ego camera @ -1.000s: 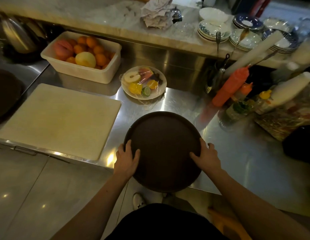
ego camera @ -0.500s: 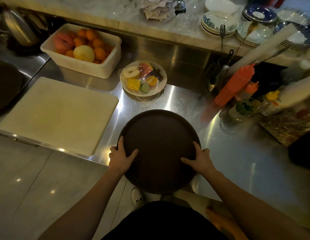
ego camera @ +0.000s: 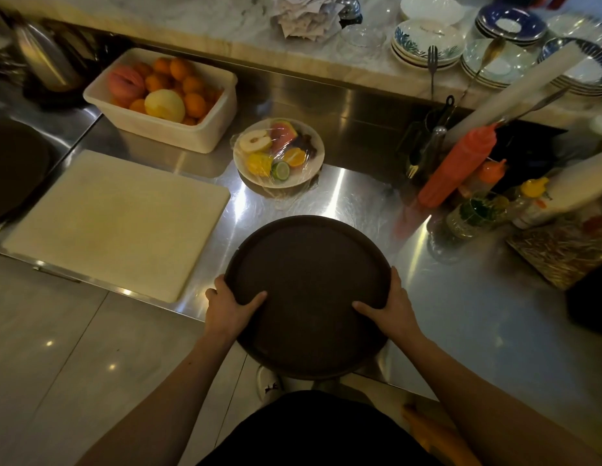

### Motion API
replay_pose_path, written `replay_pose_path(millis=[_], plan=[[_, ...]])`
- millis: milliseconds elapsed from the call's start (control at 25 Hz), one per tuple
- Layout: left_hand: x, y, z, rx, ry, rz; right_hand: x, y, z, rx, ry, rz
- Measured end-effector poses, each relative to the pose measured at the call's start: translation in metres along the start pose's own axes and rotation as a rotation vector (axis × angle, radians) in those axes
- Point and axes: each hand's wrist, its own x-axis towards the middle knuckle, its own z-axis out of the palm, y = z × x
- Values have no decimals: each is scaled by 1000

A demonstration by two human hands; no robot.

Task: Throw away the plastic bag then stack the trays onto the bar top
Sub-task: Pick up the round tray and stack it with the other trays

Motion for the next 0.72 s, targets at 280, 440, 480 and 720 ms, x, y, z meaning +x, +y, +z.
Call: replay_pose_path(millis=[280, 440, 480, 720], plan=[[-3, 0, -3, -87, 81, -54, 1, -6, -8, 200, 43, -32], [-10, 3, -7, -131, 104, -76, 1, -9, -10, 352, 87, 10], [-14, 5, -6, -154, 104, -93, 3, -8, -10, 389, 95, 17], [-36, 4, -6, -238, 177, -138, 15, -8, -13, 542, 25, 20]])
